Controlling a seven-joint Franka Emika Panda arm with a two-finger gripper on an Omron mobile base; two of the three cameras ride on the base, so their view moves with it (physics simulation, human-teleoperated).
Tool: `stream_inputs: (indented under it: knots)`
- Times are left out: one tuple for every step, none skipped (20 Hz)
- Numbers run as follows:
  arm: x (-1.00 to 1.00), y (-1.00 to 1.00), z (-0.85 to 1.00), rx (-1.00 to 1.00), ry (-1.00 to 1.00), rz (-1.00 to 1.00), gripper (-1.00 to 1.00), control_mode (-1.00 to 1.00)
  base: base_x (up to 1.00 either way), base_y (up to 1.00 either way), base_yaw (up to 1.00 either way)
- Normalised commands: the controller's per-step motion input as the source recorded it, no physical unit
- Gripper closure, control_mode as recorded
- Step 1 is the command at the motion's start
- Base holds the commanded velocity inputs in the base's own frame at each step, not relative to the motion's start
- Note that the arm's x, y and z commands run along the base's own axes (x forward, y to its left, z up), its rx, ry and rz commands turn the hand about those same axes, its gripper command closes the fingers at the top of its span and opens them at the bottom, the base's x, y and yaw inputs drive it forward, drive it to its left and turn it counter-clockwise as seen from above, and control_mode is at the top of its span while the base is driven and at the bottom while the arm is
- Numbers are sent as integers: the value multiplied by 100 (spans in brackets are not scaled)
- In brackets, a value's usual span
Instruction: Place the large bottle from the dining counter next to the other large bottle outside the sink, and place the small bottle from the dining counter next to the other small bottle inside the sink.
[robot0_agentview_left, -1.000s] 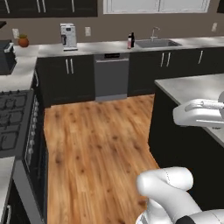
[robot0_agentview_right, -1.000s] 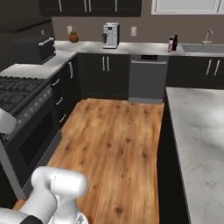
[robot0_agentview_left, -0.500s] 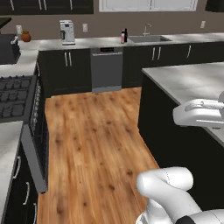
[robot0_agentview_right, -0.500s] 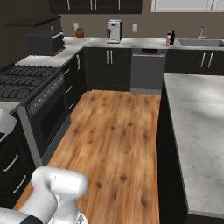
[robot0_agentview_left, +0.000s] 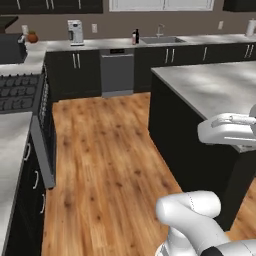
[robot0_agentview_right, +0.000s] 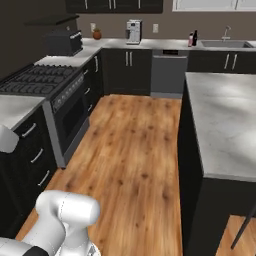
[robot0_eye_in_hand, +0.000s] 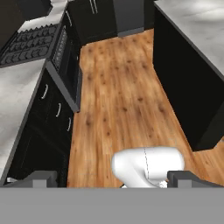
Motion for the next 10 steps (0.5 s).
stream_inputs:
  knots:
    - [0,0,0,0,0,0,-100,100,-71,-51,0]
    - [0,0,0,0,0,0,-100,100,-22,-88,-1]
    - [0,0,0,0,0,0,-100,100,-4,-100,0]
    - [0,0,0,0,0,0,-100,100,0,-100,0]
    - [0,0,0,0,0,0,-100,100,7,-100,0]
    - [0,0,0,0,0,0,-100,100,9,-100,0]
    - [0,0,0,0,0,0,-100,100,9,-100,0]
    - [0,0,0,0,0,0,-100,100,12,-100,0]
    - [0,0,0,0,0,0,-100,100,11,-100,0]
    - [0,0,0,0,0,0,-100,100,11,-100,0]
